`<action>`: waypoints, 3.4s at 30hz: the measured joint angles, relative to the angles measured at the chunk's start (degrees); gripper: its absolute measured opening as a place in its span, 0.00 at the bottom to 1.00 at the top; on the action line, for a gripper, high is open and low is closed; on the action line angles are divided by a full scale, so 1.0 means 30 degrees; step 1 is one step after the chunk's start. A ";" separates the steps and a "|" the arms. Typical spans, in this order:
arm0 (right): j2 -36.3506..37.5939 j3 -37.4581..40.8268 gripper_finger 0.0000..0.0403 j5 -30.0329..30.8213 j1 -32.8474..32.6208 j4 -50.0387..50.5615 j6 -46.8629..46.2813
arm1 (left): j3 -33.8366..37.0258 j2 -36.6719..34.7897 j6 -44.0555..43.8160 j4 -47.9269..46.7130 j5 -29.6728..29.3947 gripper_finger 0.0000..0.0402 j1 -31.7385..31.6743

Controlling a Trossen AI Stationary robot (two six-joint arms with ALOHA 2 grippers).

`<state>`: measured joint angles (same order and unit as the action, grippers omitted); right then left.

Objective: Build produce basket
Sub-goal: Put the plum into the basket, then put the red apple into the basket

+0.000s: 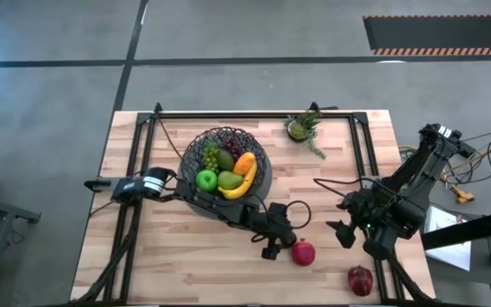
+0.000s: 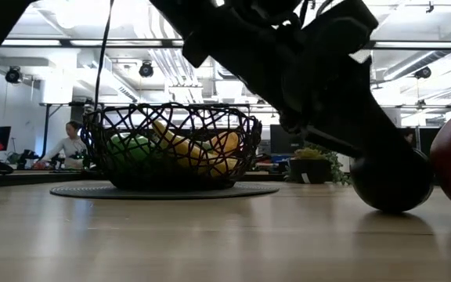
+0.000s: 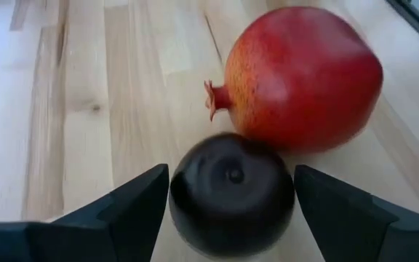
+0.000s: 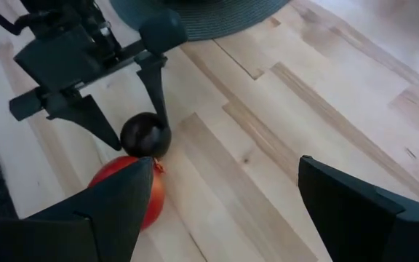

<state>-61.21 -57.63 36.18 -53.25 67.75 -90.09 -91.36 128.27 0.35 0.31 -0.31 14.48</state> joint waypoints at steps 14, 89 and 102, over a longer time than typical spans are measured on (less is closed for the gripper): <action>-0.0007 0.0000 0.81 0.0009 0.0000 -0.0409 -0.0463 | -0.0005 0.0395 -0.3716 0.0594 -0.0029 0.60 0.0058; 0.0000 -0.0131 0.81 0.0686 -0.0542 -0.0877 0.2216 | 0.8901 -1.5528 -1.8071 -1.6793 -0.6310 0.82 -0.7957; -0.0321 0.0056 0.81 -0.6985 -0.5301 -0.3925 -0.2742 | 0.7981 -1.4315 -1.6443 -0.4806 -0.9447 0.82 -0.1115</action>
<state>-62.17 -57.46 15.23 -69.16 55.98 -98.32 -67.41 85.33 -48.97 -14.11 -28.65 11.13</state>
